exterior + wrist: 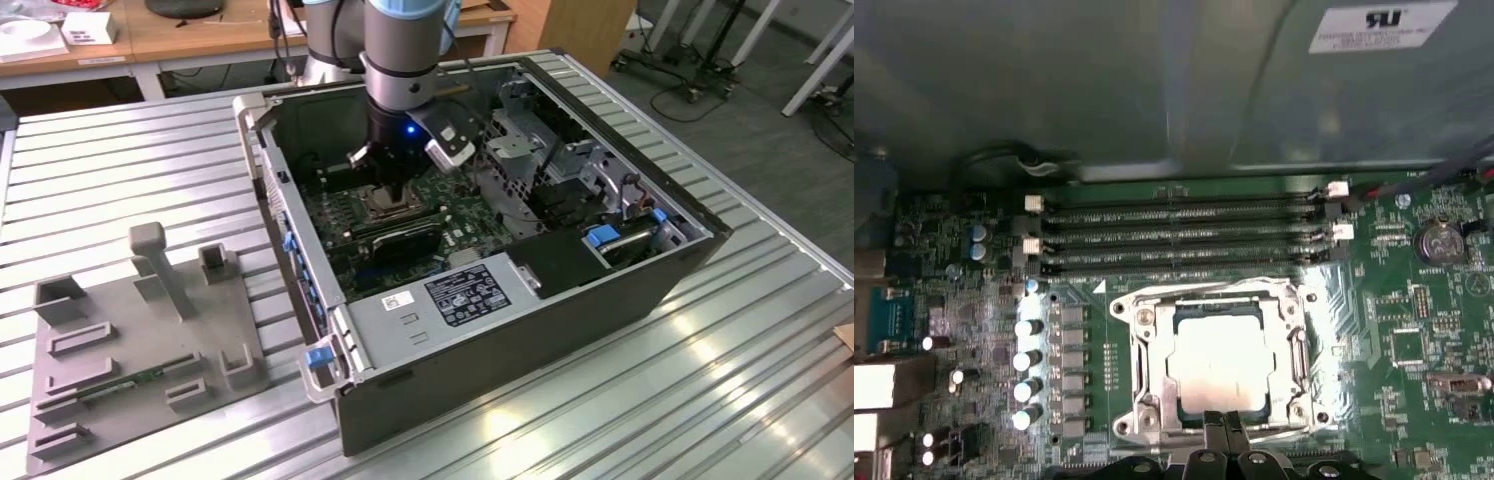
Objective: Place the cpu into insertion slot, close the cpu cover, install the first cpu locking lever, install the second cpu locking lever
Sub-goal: 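Install the second cpu locking lever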
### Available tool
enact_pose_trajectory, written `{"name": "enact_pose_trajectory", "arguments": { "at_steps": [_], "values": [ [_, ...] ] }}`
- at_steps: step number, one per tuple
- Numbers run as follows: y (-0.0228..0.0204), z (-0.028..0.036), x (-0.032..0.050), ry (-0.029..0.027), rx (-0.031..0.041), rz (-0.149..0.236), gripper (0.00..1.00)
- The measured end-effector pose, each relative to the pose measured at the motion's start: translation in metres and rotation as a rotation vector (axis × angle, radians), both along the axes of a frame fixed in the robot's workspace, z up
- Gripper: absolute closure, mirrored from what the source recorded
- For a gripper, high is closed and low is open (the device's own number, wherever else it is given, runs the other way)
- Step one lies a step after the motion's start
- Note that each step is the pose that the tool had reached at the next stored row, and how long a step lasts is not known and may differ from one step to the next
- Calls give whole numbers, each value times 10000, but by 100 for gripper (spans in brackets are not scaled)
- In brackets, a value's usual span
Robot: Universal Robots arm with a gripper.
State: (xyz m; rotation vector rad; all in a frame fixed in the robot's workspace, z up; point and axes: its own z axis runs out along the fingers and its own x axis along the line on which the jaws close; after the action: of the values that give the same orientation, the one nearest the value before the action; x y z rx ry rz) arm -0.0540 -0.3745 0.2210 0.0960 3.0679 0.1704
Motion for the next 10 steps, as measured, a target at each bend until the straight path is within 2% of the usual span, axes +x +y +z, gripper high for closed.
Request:
{"name": "enact_pose_trajectory", "arguments": {
  "at_steps": [5, 10],
  "values": [
    [82, -5, 9, 1, -1, 0, 90],
    [106, -8, 30, -1, 2, 130, 90]
  ]
}}
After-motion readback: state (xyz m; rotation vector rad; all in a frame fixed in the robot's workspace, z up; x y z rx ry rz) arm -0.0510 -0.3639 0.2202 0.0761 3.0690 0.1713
